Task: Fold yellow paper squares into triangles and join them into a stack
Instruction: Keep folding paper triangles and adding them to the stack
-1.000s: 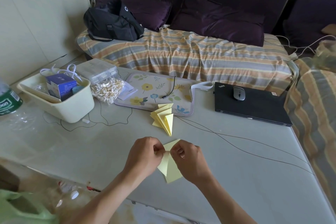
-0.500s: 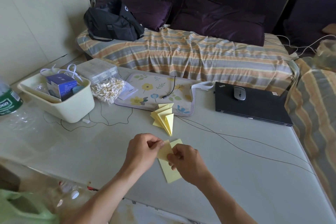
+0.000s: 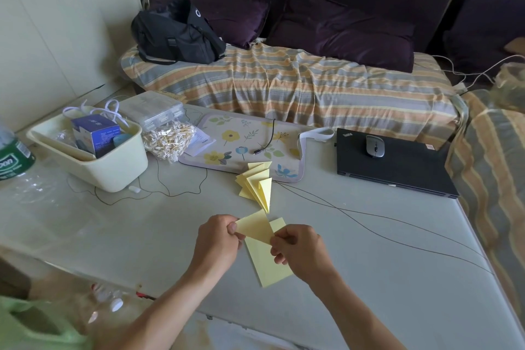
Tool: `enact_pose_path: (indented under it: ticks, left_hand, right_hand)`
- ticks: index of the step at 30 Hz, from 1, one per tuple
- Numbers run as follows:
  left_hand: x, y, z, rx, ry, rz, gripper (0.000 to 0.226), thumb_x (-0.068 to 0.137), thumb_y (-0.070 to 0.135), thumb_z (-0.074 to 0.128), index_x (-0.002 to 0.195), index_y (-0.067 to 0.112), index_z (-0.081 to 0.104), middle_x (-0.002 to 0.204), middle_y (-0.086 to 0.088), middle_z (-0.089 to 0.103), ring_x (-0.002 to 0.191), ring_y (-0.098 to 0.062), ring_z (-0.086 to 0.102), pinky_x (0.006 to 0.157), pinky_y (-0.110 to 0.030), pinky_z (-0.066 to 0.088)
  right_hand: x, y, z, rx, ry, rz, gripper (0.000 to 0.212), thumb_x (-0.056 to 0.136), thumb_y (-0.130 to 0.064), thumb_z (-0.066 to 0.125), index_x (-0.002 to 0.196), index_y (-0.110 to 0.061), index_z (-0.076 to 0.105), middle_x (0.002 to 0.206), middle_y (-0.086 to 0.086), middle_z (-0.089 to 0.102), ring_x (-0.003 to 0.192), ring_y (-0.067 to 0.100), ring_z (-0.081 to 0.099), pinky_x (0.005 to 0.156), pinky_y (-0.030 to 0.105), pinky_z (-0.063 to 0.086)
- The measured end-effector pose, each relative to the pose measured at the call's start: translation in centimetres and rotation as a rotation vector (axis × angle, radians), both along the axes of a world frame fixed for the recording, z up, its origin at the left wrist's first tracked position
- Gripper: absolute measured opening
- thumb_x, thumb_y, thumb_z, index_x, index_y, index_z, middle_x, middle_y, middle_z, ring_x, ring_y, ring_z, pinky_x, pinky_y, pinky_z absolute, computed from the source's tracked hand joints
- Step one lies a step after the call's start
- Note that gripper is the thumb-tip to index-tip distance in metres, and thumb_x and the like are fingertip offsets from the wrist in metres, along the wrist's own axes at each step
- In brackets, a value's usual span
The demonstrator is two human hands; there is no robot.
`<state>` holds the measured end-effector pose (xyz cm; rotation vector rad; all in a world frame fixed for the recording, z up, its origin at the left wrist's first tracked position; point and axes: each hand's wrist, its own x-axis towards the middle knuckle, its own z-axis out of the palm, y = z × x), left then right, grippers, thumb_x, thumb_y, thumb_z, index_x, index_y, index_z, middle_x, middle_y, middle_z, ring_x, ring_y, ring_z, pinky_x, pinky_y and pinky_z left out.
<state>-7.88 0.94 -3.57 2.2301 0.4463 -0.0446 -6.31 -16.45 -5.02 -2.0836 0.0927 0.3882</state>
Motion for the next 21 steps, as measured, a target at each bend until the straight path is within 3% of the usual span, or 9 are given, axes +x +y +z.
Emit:
enact_pose_path:
  ticks: [3,5,7,12,14,21]
  left_hand:
    - [-0.1,0.0,-0.1,-0.015,0.008,0.02,0.033,0.1,0.001,0.042,0.111,0.013,0.071,0.094,-0.005,0.074,0.087,-0.023,0.072,0.07,-0.032,0.053]
    - [0.2,0.3,-0.2,0.026,0.042,0.06,0.045,0.097,0.001,0.043,0.139,0.013,0.055,0.113,-0.006,0.07,0.106,-0.027,0.067,0.081,-0.034,0.051]
    - [0.4,0.5,-0.3,0.086,0.1,0.059,0.052,0.096,0.003,0.04,0.148,0.012,0.043,0.123,-0.006,0.066,0.116,-0.027,0.06,0.085,-0.031,0.046]
    - [0.1,0.5,-0.6,0.108,0.198,-0.019,0.045,0.096,0.011,0.042,0.14,0.013,0.048,0.119,-0.008,0.067,0.108,-0.027,0.062,0.078,-0.029,0.047]
    - [0.0,0.2,-0.6,0.112,0.202,-0.045,0.041,0.096,0.014,0.045,0.137,0.014,0.051,0.122,-0.006,0.067,0.112,-0.026,0.061,0.083,-0.028,0.047]
    - [0.8,-1.1,-0.8,0.089,0.189,-0.069,0.034,0.095,0.014,0.049,0.128,0.013,0.057,0.118,-0.003,0.068,0.111,-0.023,0.062,0.089,-0.029,0.05]
  right_hand:
    - [0.2,0.0,-0.3,0.003,0.033,-0.01,0.011,0.092,-0.01,0.063,0.088,-0.01,0.074,0.071,0.0,0.076,0.057,0.009,0.067,0.068,0.03,0.058]
    - [0.4,0.1,-0.7,0.01,0.057,-0.053,0.012,0.091,-0.008,0.062,0.089,-0.009,0.073,0.073,0.0,0.077,0.058,0.011,0.069,0.071,0.033,0.059]
    - [0.8,0.2,-1.1,0.016,0.078,-0.113,0.014,0.091,-0.005,0.058,0.091,-0.01,0.071,0.074,0.0,0.077,0.058,0.011,0.07,0.069,0.033,0.059]
    - [2.4,1.4,-1.8,0.053,0.055,-0.264,0.016,0.091,-0.003,0.055,0.096,-0.012,0.068,0.076,-0.001,0.076,0.054,0.011,0.066,0.054,0.025,0.052]
    - [3.2,2.0,-1.6,0.084,0.023,-0.34,0.016,0.091,-0.005,0.056,0.093,-0.015,0.067,0.075,-0.003,0.076,0.054,0.011,0.067,0.049,0.022,0.05]
    - [5.5,3.0,-1.5,0.177,-0.033,-0.544,0.015,0.092,-0.005,0.056,0.094,-0.019,0.062,0.079,-0.003,0.075,0.06,0.014,0.069,0.049,0.025,0.05]
